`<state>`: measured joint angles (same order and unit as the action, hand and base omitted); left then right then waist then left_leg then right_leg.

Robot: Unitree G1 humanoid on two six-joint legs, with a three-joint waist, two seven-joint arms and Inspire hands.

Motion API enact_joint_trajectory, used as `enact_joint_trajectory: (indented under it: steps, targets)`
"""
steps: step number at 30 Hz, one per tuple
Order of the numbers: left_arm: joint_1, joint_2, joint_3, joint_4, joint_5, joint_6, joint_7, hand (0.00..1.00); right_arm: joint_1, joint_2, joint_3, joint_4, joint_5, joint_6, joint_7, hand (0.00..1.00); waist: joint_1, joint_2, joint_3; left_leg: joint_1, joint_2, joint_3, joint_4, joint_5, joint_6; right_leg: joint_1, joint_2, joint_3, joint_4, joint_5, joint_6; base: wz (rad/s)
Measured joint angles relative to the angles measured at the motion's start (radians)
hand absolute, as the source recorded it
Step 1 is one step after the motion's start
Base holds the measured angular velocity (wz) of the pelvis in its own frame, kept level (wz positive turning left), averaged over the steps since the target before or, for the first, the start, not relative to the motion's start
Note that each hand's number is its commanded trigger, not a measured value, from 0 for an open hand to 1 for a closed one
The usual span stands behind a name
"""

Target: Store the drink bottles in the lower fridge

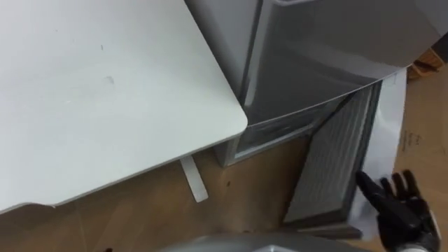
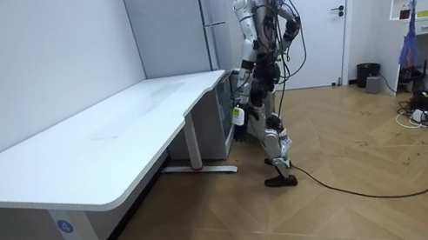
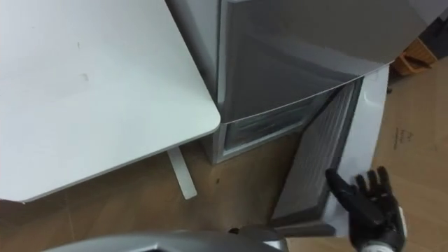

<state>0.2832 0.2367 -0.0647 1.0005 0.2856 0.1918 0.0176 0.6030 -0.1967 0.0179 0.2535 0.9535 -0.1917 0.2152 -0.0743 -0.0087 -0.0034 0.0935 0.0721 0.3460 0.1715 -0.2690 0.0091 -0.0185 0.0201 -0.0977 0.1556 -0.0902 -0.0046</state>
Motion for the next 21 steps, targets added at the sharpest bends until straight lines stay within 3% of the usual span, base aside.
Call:
enact_joint_trajectory:
  steps: [3,5,7,11,14,17,21]
  targets:
    - [0.000,-0.017,0.001,-0.009,0.001,0.000,0.000,0.00,-0.136,-0.006,0.076,0.014,0.019,0.095,0.046,0.00,0.012,0.027,0.0004,-0.001,0.000,-0.018,0.002,0.000,0.000,0.007,-0.001,-0.023,-0.002,0.000,0.000,0.16]
    - [0.000,-0.025,0.001,-0.031,0.001,0.000,0.000,0.00,-0.182,-0.014,0.115,0.014,0.019,0.148,0.076,0.00,0.029,0.037,0.0043,-0.003,0.002,-0.033,0.001,0.001,-0.001,0.010,-0.002,-0.044,-0.003,-0.001,0.001,0.24]
    - [-0.002,-0.030,0.003,-0.046,0.000,-0.003,0.000,0.00,-0.205,-0.016,0.139,0.013,0.017,0.193,0.109,0.00,0.051,0.044,0.0022,-0.004,0.002,-0.052,0.001,0.002,-0.002,0.017,-0.002,-0.054,-0.005,-0.003,0.004,0.31]
    - [0.022,-0.031,0.027,-0.047,-0.001,-0.001,-0.001,0.00,-0.174,-0.050,0.136,0.008,0.016,0.244,0.129,0.00,0.053,0.043,0.0053,-0.003,0.001,-0.062,0.005,0.004,-0.006,0.021,-0.002,-0.076,-0.005,-0.008,0.002,0.08]
    - [0.019,-0.032,0.031,-0.048,-0.013,-0.005,-0.001,0.00,-0.189,-0.050,0.137,0.006,0.009,0.265,0.152,0.00,0.054,0.014,0.0075,-0.006,0.000,-0.063,0.011,0.004,-0.006,0.023,-0.009,-0.079,-0.005,-0.022,-0.003,0.02]
    - [0.018,-0.032,0.030,-0.048,-0.021,-0.011,-0.001,0.00,-0.205,-0.051,0.136,0.006,0.016,0.275,0.179,0.00,0.054,-0.010,0.0022,-0.003,-0.001,-0.081,0.013,0.004,-0.006,0.037,-0.012,-0.097,-0.005,-0.024,-0.003,0.15]
    - [0.023,-0.033,0.023,-0.043,-0.044,-0.009,0.002,0.00,-0.211,-0.060,0.136,0.005,0.027,0.292,0.189,0.00,0.060,-0.011,-0.0001,0.004,-0.003,-0.090,0.012,0.003,-0.005,0.048,-0.014,-0.100,-0.004,-0.024,-0.003,0.08]
